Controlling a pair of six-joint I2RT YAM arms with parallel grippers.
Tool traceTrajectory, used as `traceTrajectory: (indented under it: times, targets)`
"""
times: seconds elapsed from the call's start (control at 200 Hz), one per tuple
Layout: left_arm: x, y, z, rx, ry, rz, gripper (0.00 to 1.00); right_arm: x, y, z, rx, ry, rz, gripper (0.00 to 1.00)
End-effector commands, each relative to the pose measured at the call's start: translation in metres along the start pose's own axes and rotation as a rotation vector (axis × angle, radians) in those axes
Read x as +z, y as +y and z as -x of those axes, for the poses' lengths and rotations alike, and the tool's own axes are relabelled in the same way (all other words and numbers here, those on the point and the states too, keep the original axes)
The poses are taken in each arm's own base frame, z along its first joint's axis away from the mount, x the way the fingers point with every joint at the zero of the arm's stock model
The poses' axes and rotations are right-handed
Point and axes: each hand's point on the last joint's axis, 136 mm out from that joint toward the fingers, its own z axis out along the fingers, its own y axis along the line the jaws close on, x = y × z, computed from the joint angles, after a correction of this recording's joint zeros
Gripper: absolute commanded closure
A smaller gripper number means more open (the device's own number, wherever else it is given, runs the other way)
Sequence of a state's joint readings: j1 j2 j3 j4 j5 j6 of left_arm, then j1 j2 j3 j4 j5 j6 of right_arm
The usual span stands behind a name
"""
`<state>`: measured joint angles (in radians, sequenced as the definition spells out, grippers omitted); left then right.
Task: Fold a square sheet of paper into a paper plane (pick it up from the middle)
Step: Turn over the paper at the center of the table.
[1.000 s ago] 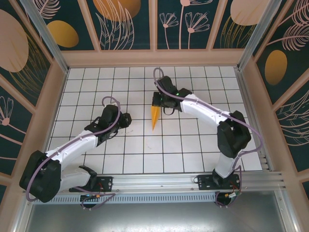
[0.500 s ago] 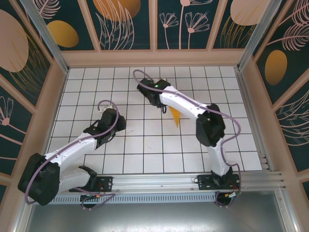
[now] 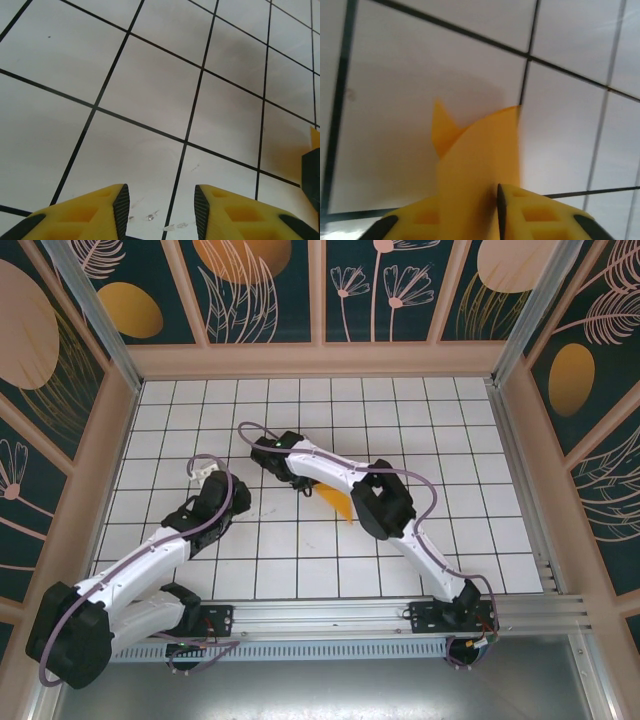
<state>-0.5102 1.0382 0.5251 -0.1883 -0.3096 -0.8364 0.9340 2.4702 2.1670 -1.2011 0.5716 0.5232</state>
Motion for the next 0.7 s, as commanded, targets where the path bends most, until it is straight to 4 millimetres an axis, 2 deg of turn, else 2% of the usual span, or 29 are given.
traceTrajectory:
  times: [0.0, 0.045, 0.08, 0.13, 0.19, 0.255, 0.345, 0.39, 0.44, 0.495, 0.55, 0.605, 0.696]
  targets:
    - [-0.003, 0.015, -0.002, -0.019, -0.006, 0.052, 0.58, -0.026, 0.029, 0.022, 0.088, -0.022, 0.239, 0.6]
    - [-0.003, 0.012, -0.003, -0.014, 0.002, 0.038, 0.56, -0.041, 0.035, 0.031, 0.11, -0.055, 0.331, 0.43]
    - [-0.003, 0.008, -0.004, -0.01, 0.012, 0.02, 0.56, -0.057, 0.039, 0.038, 0.13, -0.08, 0.427, 0.34]
    - [-0.002, 0.002, -0.006, -0.005, 0.026, -0.011, 0.56, -0.073, 0.034, 0.044, 0.17, -0.101, 0.518, 0.22]
    - [-0.001, -0.003, -0.008, -0.002, 0.039, -0.037, 0.55, -0.088, 0.021, 0.049, 0.216, -0.13, 0.604, 0.19]
    - [-0.003, -0.013, -0.01, 0.002, 0.057, -0.091, 0.55, -0.094, 0.003, 0.045, 0.27, -0.164, 0.666, 0.2]
    - [-0.004, -0.037, -0.023, 0.029, 0.125, -0.228, 0.53, -0.098, -0.012, 0.026, 0.34, -0.165, 0.836, 0.33]
    - [-0.005, -0.046, -0.029, 0.028, 0.159, -0.284, 0.53, -0.101, -0.019, 0.012, 0.372, -0.178, 0.929, 0.49]
    - [-0.006, -0.058, -0.035, 0.023, 0.194, -0.345, 0.52, -0.106, -0.024, -0.004, 0.393, -0.187, 1.05, 0.57]
    - [-0.006, -0.066, -0.039, 0.004, 0.224, -0.383, 0.52, -0.103, -0.031, -0.019, 0.426, -0.181, 1.127, 0.73]
    - [-0.005, -0.076, -0.042, -0.008, 0.252, -0.43, 0.51, -0.097, -0.034, -0.031, 0.441, -0.16, 1.171, 0.78]
    - [-0.001, -0.083, -0.048, -0.02, 0.29, -0.452, 0.51, -0.092, -0.033, -0.039, 0.43, -0.141, 1.197, 0.89]
    - [0.005, -0.094, -0.056, -0.034, 0.344, -0.489, 0.5, -0.083, -0.028, -0.048, 0.407, -0.116, 1.2, 0.92]
